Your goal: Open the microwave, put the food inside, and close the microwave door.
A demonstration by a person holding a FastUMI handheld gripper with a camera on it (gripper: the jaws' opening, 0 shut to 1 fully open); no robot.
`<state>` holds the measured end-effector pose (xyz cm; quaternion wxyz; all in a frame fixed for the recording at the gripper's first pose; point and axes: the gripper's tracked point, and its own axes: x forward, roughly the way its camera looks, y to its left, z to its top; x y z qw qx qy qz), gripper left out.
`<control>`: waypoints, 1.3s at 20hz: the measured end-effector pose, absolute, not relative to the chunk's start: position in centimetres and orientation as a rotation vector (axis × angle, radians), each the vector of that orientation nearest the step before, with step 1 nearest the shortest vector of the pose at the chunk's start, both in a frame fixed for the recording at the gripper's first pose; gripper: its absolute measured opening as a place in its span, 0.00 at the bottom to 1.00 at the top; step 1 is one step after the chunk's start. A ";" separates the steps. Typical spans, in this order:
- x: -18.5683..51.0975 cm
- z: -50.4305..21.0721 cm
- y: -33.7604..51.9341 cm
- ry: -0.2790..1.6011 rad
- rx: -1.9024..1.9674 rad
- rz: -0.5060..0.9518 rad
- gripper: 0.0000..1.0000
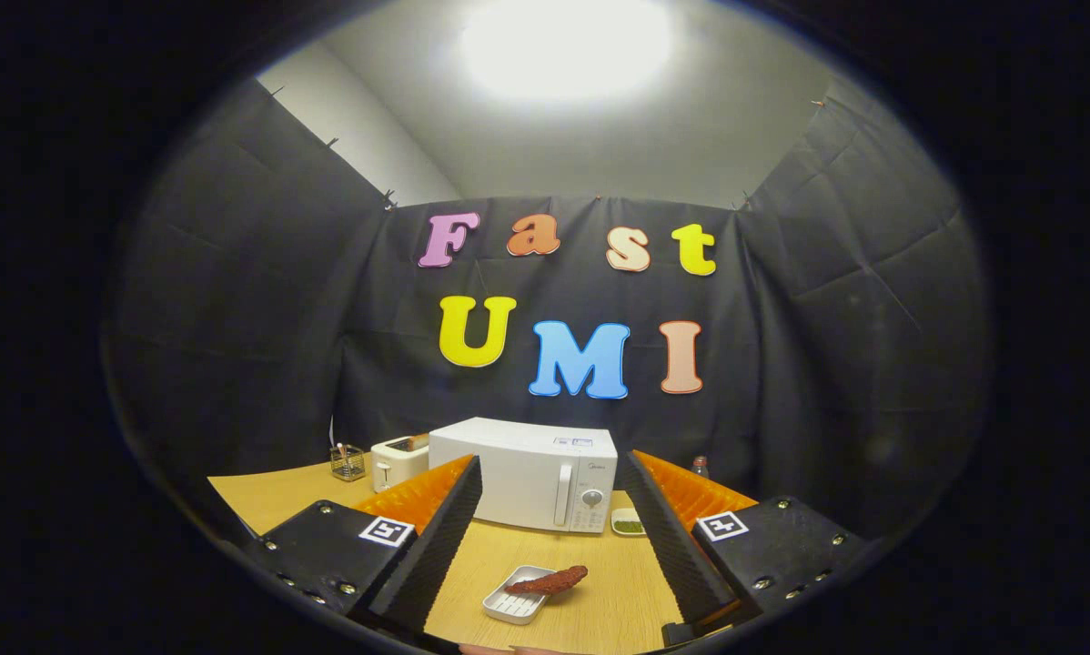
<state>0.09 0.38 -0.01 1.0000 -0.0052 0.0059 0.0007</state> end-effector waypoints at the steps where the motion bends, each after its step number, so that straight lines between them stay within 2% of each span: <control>1: 0.2 -0.1 0.4 0.013 -0.010 0.002 0.97; 13: 4.0 -1.9 1.2 0.001 0.013 0.013 0.97; 26: 14.6 -11.2 1.4 0.073 -0.069 -0.020 0.98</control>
